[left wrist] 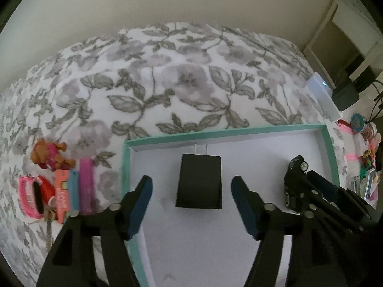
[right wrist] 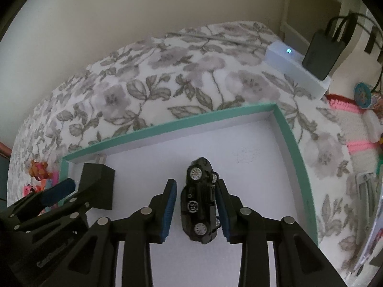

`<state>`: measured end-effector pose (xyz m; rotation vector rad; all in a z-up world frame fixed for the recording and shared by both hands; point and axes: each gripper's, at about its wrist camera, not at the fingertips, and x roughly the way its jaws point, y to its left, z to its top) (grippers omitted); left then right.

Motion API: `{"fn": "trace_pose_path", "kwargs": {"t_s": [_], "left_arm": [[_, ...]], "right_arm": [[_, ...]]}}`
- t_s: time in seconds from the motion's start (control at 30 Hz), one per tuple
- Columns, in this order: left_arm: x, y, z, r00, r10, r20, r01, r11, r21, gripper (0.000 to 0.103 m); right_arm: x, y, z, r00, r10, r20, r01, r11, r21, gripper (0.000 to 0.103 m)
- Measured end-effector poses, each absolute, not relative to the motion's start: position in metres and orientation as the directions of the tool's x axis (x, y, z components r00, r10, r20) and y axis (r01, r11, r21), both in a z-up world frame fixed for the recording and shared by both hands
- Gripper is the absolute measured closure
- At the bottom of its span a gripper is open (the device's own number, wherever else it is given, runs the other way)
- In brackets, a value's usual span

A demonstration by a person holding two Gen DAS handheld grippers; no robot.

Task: Organize rigid objects
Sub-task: 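Carry car and charger into the white tray and open both grippers, then withdraw both grippers from the tray back toward the pile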

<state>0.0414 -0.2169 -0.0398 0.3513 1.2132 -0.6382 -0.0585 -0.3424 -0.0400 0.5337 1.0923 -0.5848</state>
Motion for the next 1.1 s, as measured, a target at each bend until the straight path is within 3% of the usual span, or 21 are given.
{"fn": "trace_pose_path", "kwargs": {"t_s": [0.1, 0.2, 0.43, 0.5, 0.83, 0.97, 1.1], "left_arm": [[0.041, -0.209, -0.027, 0.228, -0.274, -0.934, 0.620, 0.781, -0.078, 0.032], [0.041, -0.199, -0.015, 0.256, -0.283, -0.924, 0.611, 0.789, -0.072, 0.020], [0.038, -0.185, 0.006, 0.322, -0.297, -0.899, 0.608, 0.793, -0.044, 0.018], [0.036, -0.182, 0.010, 0.339, -0.300, -0.892, 0.607, 0.794, -0.037, 0.009], [0.023, -0.137, 0.031, 0.408, -0.321, -0.855, 0.573, 0.819, -0.035, 0.008], [0.021, -0.115, 0.032, 0.428, -0.320, -0.845, 0.544, 0.838, -0.041, 0.008], [0.018, -0.091, 0.034, 0.455, -0.313, -0.834, 0.517, 0.855, -0.039, 0.008]], "right_arm": [[-0.061, -0.339, -0.031, 0.351, -0.184, -0.918, 0.676, 0.728, 0.113, 0.058], [-0.065, -0.335, -0.026, 0.354, -0.189, -0.916, 0.679, 0.726, 0.112, 0.054], [-0.076, -0.324, -0.017, 0.353, -0.209, -0.912, 0.680, 0.727, 0.097, 0.042], [-0.078, -0.320, -0.013, 0.358, -0.220, -0.908, 0.678, 0.729, 0.091, 0.033], [-0.093, -0.298, 0.006, 0.391, -0.241, -0.888, 0.652, 0.754, 0.082, 0.016], [-0.099, -0.284, 0.014, 0.408, -0.253, -0.877, 0.633, 0.771, 0.072, 0.001], [-0.107, -0.270, 0.021, 0.432, -0.273, -0.860, 0.625, 0.778, 0.067, 0.000]]}}
